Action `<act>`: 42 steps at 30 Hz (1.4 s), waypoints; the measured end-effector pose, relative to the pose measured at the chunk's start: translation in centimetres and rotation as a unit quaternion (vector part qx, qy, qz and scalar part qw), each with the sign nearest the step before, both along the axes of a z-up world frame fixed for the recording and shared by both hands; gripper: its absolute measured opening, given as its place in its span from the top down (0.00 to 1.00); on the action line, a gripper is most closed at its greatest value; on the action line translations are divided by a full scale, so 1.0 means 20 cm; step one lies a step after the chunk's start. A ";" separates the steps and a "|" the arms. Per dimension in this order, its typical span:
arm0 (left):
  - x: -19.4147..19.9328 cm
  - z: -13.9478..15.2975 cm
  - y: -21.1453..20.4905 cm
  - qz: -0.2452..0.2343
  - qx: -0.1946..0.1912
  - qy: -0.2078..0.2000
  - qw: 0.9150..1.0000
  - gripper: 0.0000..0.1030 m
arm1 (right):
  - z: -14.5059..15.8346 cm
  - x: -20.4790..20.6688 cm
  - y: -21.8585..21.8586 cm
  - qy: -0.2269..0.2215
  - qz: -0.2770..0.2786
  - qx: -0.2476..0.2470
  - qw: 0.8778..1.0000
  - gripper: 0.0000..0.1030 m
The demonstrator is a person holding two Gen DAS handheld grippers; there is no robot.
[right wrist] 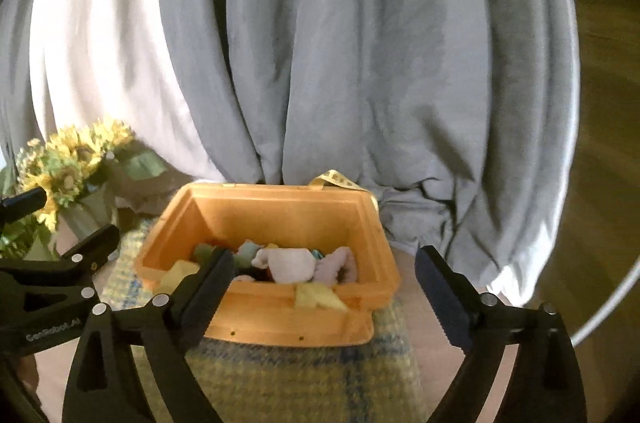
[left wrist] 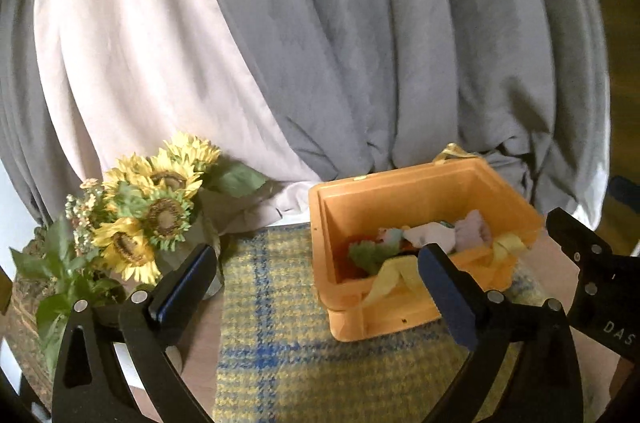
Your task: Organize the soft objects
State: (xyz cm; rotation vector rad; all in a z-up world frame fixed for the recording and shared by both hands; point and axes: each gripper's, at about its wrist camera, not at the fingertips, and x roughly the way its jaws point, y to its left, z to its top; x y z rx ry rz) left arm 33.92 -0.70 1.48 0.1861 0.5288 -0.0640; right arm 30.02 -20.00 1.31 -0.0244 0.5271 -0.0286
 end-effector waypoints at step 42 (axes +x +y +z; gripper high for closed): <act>-1.75 0.11 -0.14 0.015 -0.025 -0.081 0.996 0.00 | 0.13 -1.68 -0.28 -0.076 -0.007 0.032 0.997 0.09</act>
